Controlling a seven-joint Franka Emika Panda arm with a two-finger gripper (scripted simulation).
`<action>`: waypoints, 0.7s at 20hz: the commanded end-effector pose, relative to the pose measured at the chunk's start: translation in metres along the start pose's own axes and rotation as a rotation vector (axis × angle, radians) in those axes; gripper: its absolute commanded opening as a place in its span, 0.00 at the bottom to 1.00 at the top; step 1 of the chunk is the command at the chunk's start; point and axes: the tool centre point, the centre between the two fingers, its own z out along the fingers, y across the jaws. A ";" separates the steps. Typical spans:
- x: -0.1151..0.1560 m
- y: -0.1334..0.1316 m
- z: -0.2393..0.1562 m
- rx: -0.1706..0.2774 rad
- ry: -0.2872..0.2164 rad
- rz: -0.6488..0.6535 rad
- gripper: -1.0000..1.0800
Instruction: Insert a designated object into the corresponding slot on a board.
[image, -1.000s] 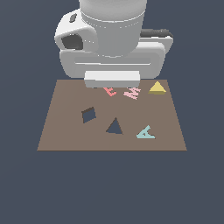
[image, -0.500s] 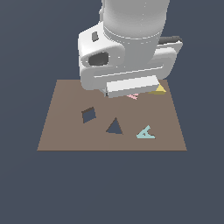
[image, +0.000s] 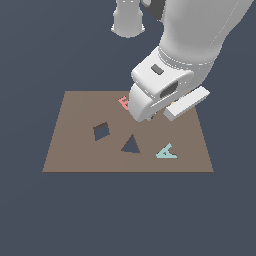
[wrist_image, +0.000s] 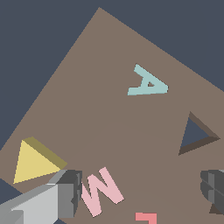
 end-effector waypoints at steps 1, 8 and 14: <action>0.004 -0.020 0.010 0.001 0.000 -0.133 0.96; 0.000 -0.072 0.037 0.003 -0.001 -0.479 0.96; -0.012 -0.104 0.055 0.003 -0.002 -0.698 0.96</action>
